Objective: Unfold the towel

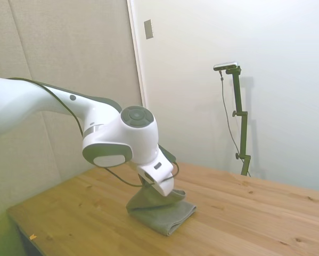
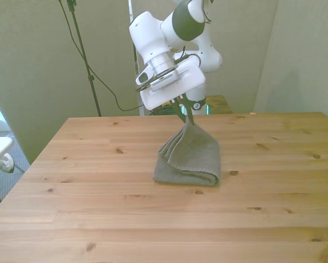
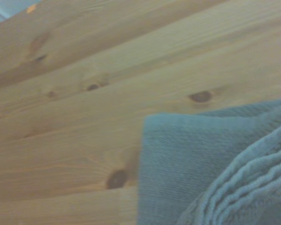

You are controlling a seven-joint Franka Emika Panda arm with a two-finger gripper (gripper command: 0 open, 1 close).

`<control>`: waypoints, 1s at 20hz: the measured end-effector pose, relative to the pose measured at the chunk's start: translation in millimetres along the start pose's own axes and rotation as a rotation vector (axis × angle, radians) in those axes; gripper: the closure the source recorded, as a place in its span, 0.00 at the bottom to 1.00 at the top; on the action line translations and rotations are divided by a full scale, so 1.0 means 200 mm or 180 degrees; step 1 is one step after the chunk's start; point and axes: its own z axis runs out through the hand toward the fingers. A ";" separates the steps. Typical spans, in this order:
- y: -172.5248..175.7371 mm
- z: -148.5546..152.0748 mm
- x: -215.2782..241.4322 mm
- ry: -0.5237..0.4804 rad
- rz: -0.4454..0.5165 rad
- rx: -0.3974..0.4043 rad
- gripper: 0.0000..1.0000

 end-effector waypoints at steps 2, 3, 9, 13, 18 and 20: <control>-0.14 0.01 -0.09 -0.0026 -0.0087 0.0014 1.00; -0.20 0.02 -0.13 -0.0042 -0.0146 0.0007 1.00; -0.48 0.14 -0.44 -0.0103 -0.0460 -0.0107 0.00; -0.48 0.23 -0.52 -0.0042 -0.0517 -0.0215 0.00; -0.45 0.24 -0.49 -0.0039 -0.0490 -0.0250 0.00; -0.45 0.25 -0.49 -0.0044 -0.0484 -0.0256 0.00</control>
